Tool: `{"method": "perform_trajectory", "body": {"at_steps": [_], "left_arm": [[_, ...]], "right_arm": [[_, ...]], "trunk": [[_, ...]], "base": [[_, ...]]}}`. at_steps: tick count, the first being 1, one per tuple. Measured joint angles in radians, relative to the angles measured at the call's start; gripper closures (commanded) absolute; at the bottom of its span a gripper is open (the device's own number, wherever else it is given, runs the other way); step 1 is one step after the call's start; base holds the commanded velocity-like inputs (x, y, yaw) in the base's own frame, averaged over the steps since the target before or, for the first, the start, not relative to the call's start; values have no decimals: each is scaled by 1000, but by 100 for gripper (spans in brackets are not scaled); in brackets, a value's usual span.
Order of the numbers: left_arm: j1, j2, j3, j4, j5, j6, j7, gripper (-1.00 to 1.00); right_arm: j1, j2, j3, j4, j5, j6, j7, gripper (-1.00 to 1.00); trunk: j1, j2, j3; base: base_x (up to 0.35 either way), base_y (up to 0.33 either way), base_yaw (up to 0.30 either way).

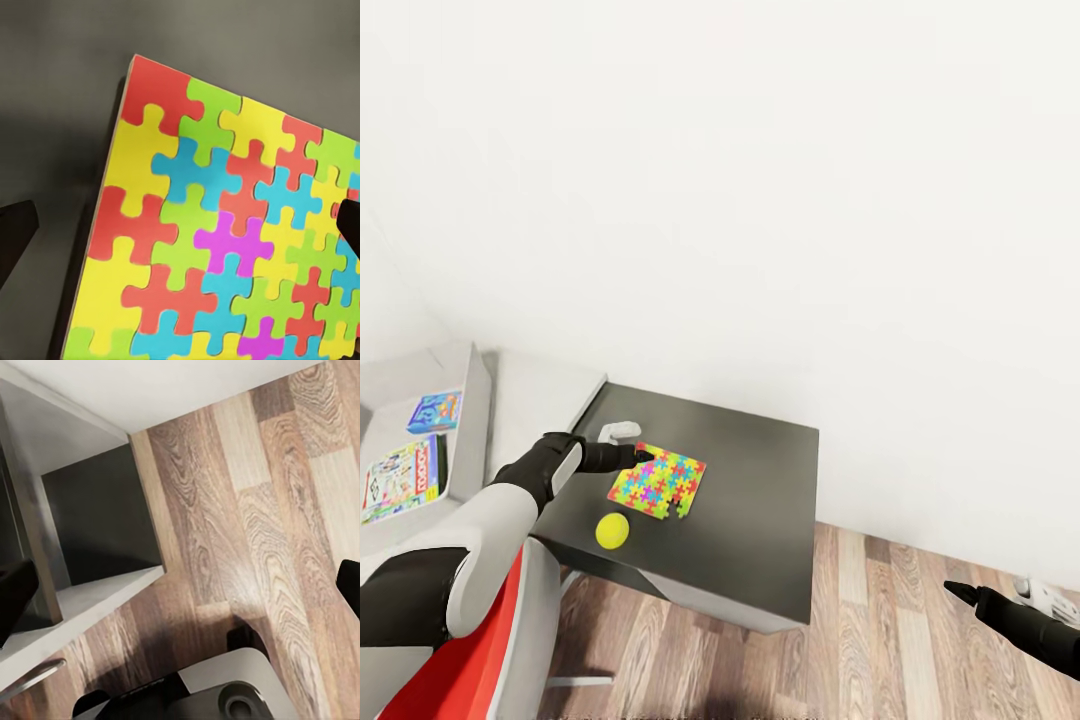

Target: Put all the toys in the child's room - the three board games (two on the bed and one on the table), the two jigsaw puzzles on the table, and the tennis ball on the table - inside the toy box on the table in the child's room.

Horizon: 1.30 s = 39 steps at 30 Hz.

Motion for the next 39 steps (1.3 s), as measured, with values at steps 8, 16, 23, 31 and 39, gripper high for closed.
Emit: {"method": "perform_trajectory", "body": {"at_steps": [8,16,23,31,39], "left_arm": [[0,0,0,0,0,0,0,-100],[-1,0,0,-7,-5,0,-2,-100],[-1,-1,0,-34,-10,-2,0,-100],[-1,-1,0,-49,-10,-3,0,-100],[-1,0,1,-51,-3,-2,0,-100]], "right_arm": [[0,0,0,0,0,0,1,-100],[0,0,0,0,0,-1,1,-100],[-1,0,-1,0,-1,-4,1,-100],[0,0,-2,0,-2,-5,1,-100],[0,0,-2,0,-3,-6,1,-100]], "trunk": [[0,0,-13],[-1,-1,-26],[0,-1,-38],[0,-1,-44],[0,-1,-44]], "base": [[0,0,0],[0,0,0],[0,-1,0],[0,-161,0],[0,-47,0]]}}
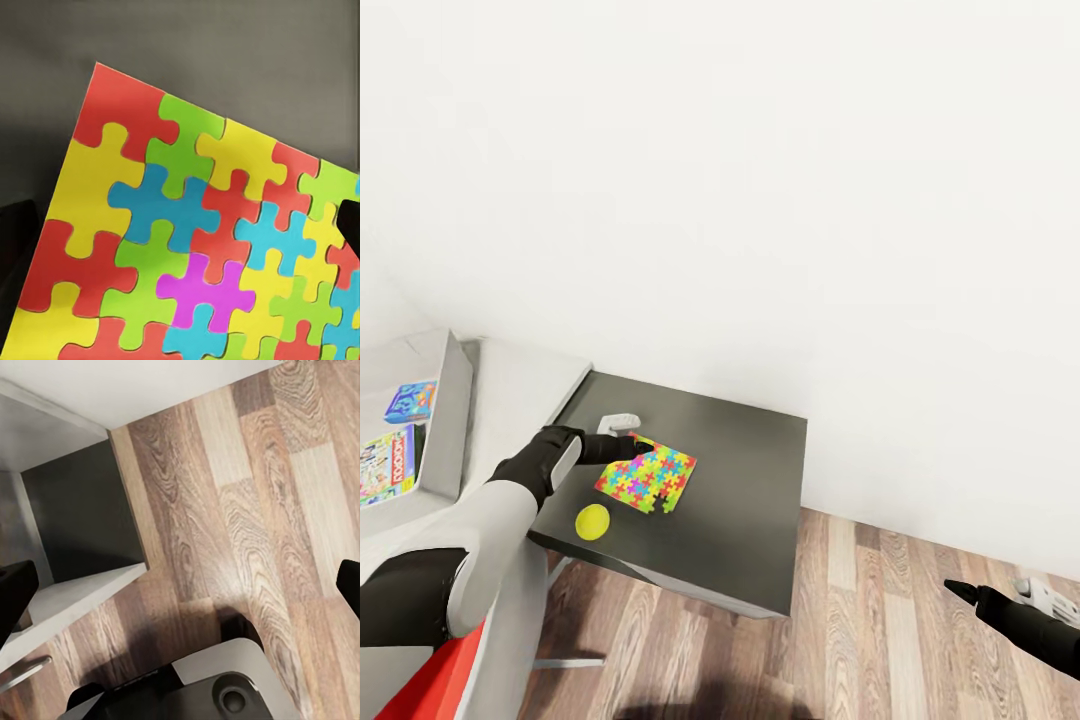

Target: Put all the toys in the child's room - the three board games (two on the bed and one on the table), the two jigsaw puzzles on the table, and the tennis ball on the table - inside the toy box on the table in the child's room.

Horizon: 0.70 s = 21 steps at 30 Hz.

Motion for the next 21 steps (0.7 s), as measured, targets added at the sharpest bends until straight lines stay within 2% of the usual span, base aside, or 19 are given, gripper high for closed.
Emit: {"method": "perform_trajectory", "body": {"at_steps": [7,17,21], "left_arm": [[0,0,0,1,3,1,-2,-100],[0,0,1,1,5,1,-2,-100],[0,0,0,1,4,1,-2,-100]], "right_arm": [[0,0,0,0,0,0,0,-100],[0,0,0,0,0,0,1,-100],[0,0,0,0,0,0,1,-100]], "trunk": [[0,0,0],[0,0,0],[0,0,0]], "base": [[-3,-6,0],[-53,-85,0],[-65,-188,0]]}}
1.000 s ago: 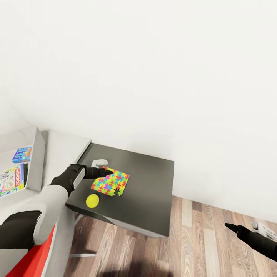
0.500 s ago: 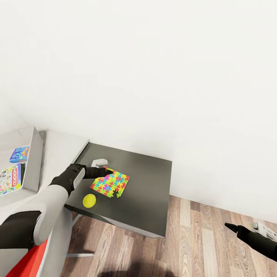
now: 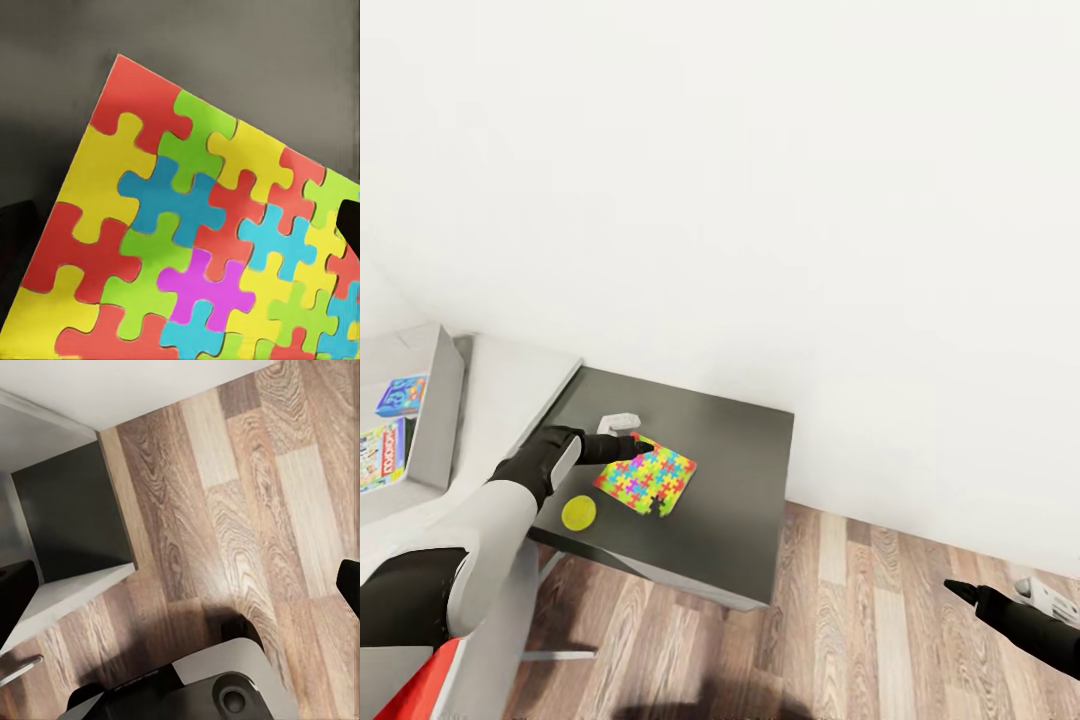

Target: Put all the toys in the child's room - the three board games (two on the bed and one on the table), the two jigsaw puzzles on the table, and the tennis ball on the table - inside the toy box on the table in the child's room.

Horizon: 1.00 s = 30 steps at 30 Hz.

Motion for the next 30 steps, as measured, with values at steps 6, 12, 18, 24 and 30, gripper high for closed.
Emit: {"method": "perform_trajectory", "body": {"at_steps": [6,12,18,24,30], "left_arm": [[0,0,0,0,-3,0,1,-100],[-1,-1,0,1,-1,0,0,-100],[0,-1,0,0,3,0,0,-100],[0,-1,0,0,-2,-1,0,-100],[0,-2,0,0,0,0,0,-100]], "right_arm": [[0,0,0,0,2,0,0,-100],[0,0,0,0,1,0,0,-100],[0,0,0,0,0,0,0,-100],[-1,0,0,0,0,0,0,-100],[0,0,0,0,0,0,1,-100]], "trunk": [[0,0,0],[0,0,0],[0,0,0],[0,0,0],[0,0,0]], "base": [[-16,-77,0],[-2,-11,0],[-29,-103,0],[-44,-95,0],[-49,-150,0]]}}
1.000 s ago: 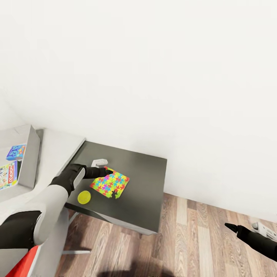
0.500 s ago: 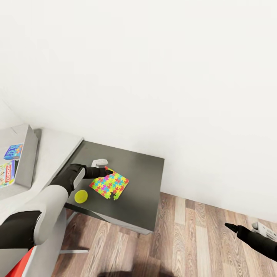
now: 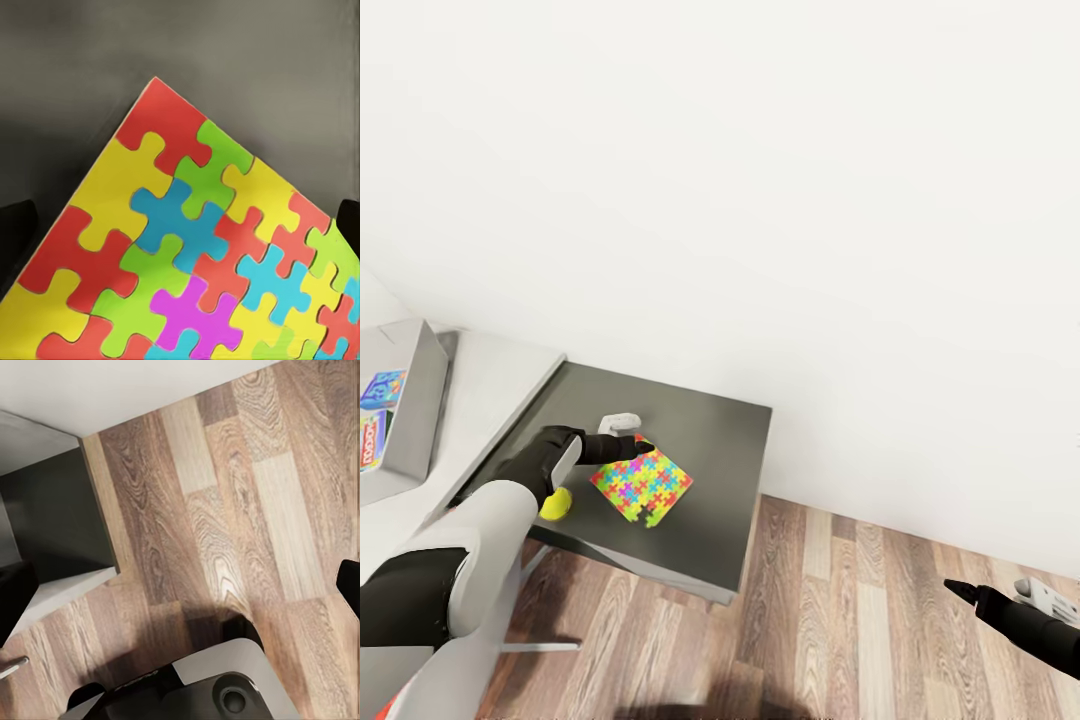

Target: Put all the toys in the child's room - the three board games (two on the bed and one on the table), the two jigsaw puzzles on the table, and the tennis ball on the table - inside the toy box on the table in the child's room.

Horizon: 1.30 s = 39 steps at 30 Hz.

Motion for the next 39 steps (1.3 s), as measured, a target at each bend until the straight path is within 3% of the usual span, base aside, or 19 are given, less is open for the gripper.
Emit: {"method": "perform_trajectory", "body": {"at_steps": [10,18,39], "left_arm": [[0,2,1,1,13,3,-2,-100],[-1,2,-1,1,-10,0,1,-100],[-1,2,0,1,0,1,0,-100]], "right_arm": [[0,0,0,0,1,-1,-1,-100],[0,0,0,0,3,-1,-1,-100],[0,0,0,1,1,-1,-1,-100]], "trunk": [[0,0,0],[0,0,0],[0,0,0]], "base": [[-66,-58,0],[-9,-92,0],[-19,-59,0]]}}
